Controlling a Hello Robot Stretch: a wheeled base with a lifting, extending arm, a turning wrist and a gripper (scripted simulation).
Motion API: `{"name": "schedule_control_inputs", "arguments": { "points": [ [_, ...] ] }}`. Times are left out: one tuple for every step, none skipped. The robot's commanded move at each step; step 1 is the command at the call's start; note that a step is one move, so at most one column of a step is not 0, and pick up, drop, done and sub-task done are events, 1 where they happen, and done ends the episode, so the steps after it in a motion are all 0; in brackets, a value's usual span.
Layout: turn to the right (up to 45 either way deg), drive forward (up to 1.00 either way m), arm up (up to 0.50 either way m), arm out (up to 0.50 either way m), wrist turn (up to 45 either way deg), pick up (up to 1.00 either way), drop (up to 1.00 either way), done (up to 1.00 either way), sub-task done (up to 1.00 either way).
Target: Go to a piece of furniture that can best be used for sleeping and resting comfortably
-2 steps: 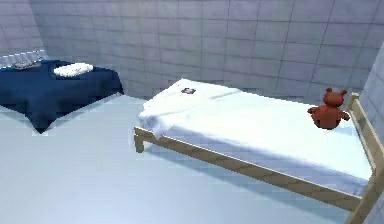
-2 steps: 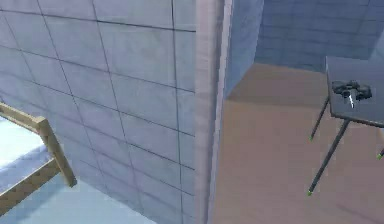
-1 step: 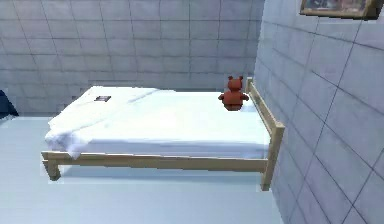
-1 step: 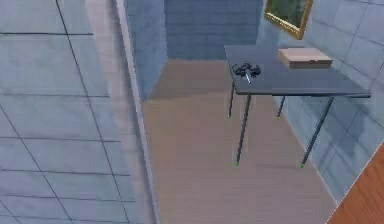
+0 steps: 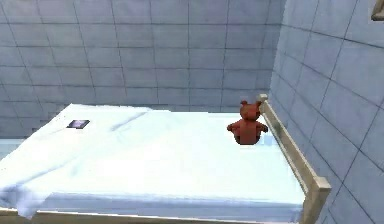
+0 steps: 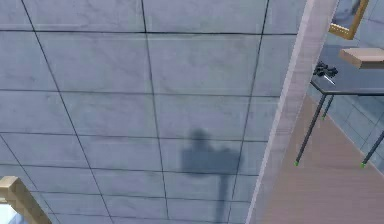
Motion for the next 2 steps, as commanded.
{"name": "schedule_control_inputs", "arguments": {
  "points": [
    [-9.0,0.00,0.00,0.00,0.0,0.00,0.00,0.00,0.00],
    [0.0,0.00,0.00,0.00,0.0,0.00,0.00,1.00,0.00]
  ]
}}
